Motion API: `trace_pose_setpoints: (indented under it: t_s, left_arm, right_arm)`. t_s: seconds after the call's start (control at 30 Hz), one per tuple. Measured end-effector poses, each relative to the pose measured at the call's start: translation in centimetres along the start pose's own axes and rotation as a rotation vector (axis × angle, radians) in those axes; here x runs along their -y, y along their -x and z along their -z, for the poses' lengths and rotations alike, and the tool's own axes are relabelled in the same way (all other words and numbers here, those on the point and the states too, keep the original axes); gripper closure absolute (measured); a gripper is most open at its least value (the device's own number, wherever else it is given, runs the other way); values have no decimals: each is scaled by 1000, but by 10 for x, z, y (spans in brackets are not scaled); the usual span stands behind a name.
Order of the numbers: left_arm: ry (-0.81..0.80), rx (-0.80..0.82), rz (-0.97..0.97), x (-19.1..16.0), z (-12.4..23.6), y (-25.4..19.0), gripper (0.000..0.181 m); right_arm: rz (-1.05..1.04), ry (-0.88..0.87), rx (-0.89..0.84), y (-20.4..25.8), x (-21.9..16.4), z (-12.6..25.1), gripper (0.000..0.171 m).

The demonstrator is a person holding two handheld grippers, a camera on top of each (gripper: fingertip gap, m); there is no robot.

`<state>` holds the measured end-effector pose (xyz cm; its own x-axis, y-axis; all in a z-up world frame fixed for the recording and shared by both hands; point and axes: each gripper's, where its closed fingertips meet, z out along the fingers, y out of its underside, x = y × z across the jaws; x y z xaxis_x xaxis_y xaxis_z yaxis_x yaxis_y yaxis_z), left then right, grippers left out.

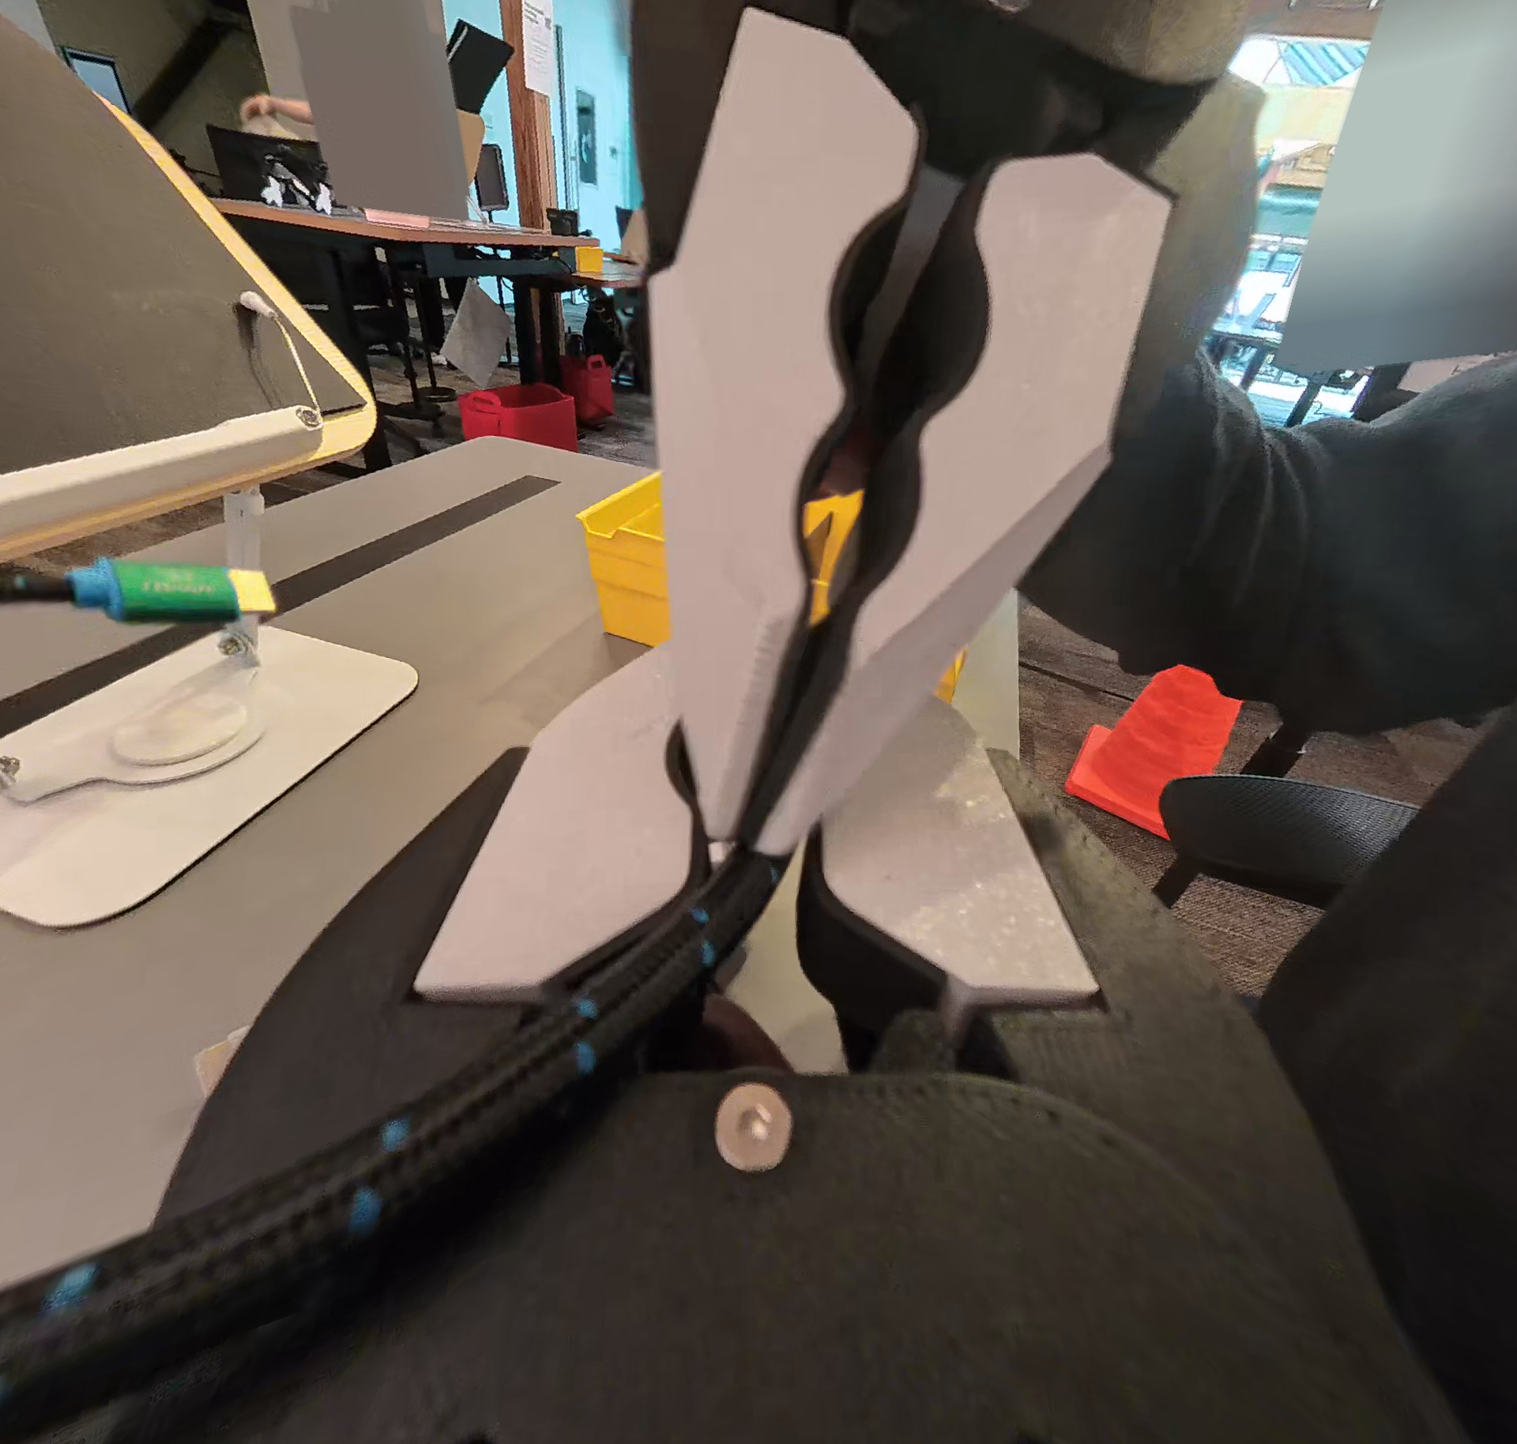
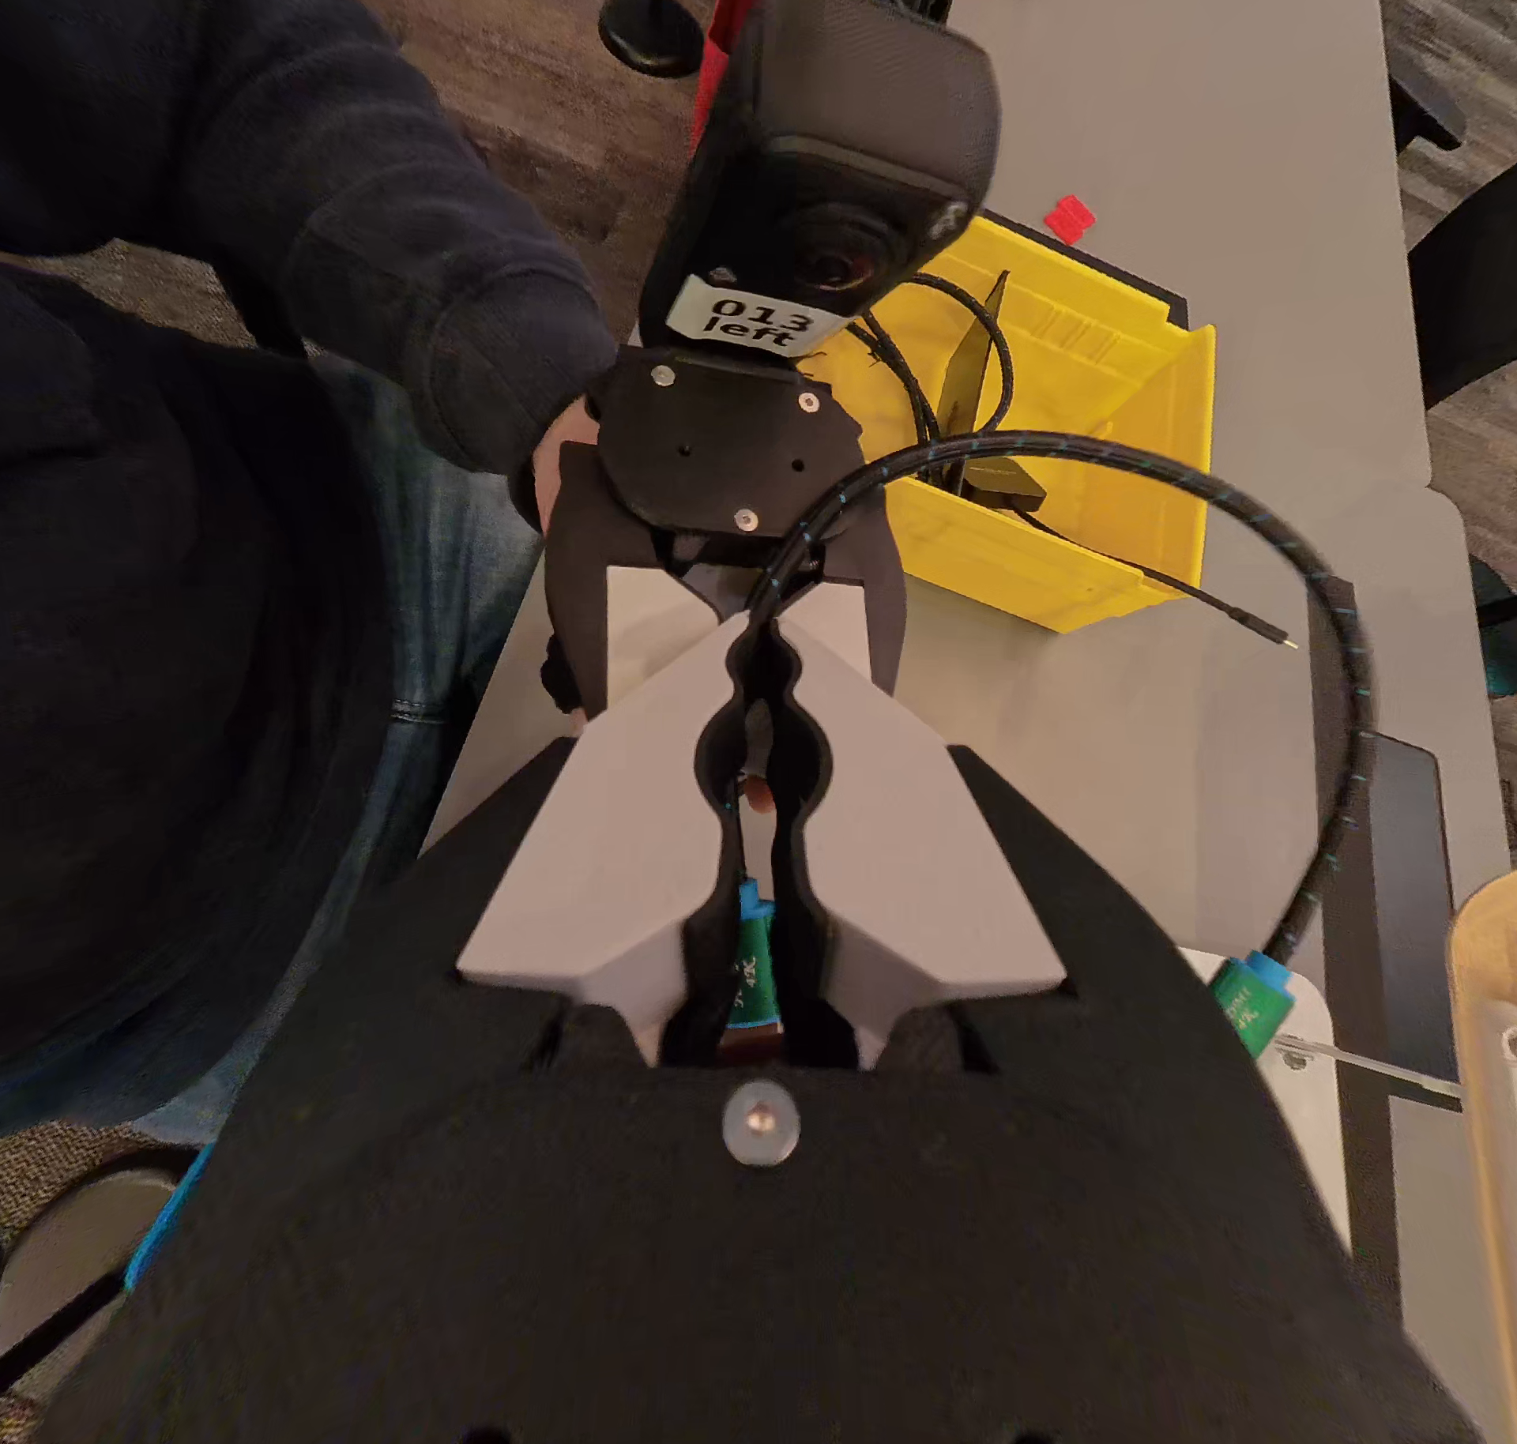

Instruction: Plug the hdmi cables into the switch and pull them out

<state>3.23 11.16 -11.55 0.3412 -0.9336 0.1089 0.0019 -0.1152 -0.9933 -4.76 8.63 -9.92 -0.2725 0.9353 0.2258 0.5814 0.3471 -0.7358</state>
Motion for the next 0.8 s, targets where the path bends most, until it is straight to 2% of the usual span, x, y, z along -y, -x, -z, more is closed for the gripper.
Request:
trace_pose_setpoints:
  t_s: [0.17, 0.5, 0.67, 0.8]
  left_arm:
    - [4, 15, -6, 1, 2, 4, 165]
    - [52, 39, -101, -16, -3, 2, 166]
    - [32, 34, -49, -24, -6, 3, 166]
    - [5, 23, -36, -15, -4, 1, 167]
  right_arm:
    - [38, 35, -49, -1, 0, -4, 171]
    - [-298, -30, 262, 8, -11, -7, 171]
    - [-345, 8, 312, 9, -18, -10, 171]
    - [-384, -110, 297, -3, -8, 2, 171]
